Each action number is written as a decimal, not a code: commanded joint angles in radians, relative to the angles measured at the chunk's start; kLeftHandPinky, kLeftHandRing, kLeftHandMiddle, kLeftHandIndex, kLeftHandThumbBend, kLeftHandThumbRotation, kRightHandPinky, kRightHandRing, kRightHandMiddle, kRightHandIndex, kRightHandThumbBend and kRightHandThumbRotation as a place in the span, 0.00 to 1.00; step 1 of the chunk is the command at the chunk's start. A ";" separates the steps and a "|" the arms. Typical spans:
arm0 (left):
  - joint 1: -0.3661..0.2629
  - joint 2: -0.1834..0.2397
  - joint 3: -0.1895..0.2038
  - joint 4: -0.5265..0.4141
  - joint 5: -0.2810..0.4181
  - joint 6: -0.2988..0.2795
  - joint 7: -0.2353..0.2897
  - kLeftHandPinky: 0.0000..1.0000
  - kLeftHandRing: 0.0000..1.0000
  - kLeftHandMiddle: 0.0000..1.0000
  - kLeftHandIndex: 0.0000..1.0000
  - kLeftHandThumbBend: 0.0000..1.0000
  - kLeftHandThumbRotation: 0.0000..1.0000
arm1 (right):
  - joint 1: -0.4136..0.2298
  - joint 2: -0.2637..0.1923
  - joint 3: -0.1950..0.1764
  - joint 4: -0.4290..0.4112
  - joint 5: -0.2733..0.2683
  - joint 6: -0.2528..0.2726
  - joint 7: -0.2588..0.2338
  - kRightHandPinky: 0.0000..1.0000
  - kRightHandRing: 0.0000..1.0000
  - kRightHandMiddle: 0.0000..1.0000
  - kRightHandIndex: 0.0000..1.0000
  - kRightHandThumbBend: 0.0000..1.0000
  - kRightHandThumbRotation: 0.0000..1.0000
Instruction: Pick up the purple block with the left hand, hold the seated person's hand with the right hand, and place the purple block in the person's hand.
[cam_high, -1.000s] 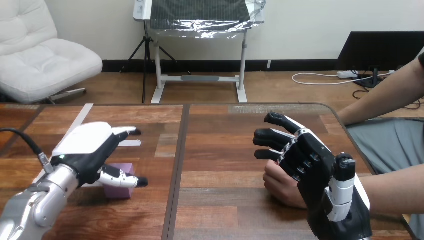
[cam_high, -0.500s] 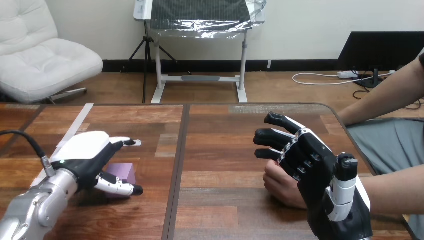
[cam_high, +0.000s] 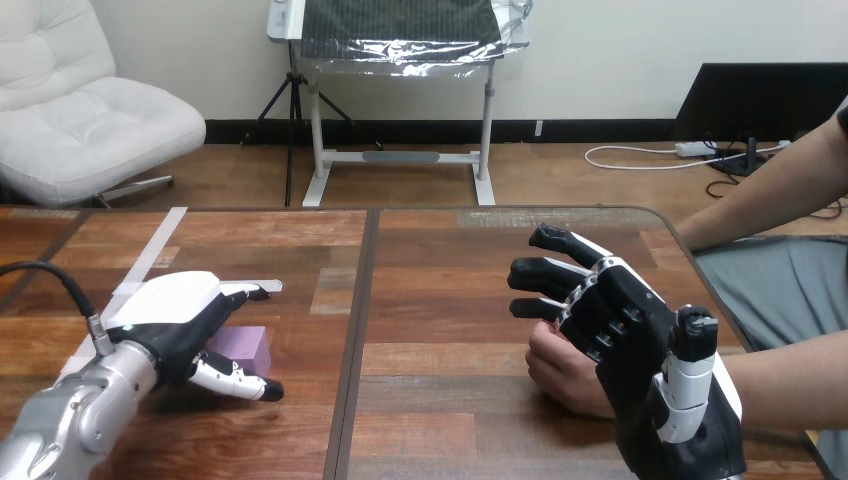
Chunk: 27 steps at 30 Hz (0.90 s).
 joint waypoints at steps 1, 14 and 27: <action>-0.094 0.015 -0.005 0.011 -0.028 0.017 -0.016 0.86 0.93 0.93 0.89 0.92 0.40 | -0.036 0.013 -0.017 -0.028 0.005 -0.010 -0.004 0.70 0.76 0.74 0.79 1.00 1.00; -0.107 0.014 -0.012 0.025 -0.052 0.041 -0.067 0.87 0.92 0.90 0.88 0.92 0.34 | -0.040 0.014 -0.017 -0.026 0.009 -0.009 -0.003 0.70 0.76 0.74 0.79 1.00 1.00; -0.112 0.012 -0.028 0.028 -0.048 0.065 -0.074 0.87 0.88 0.87 0.86 0.90 0.28 | -0.043 0.017 -0.013 -0.024 0.001 -0.017 -0.004 0.69 0.76 0.74 0.79 1.00 1.00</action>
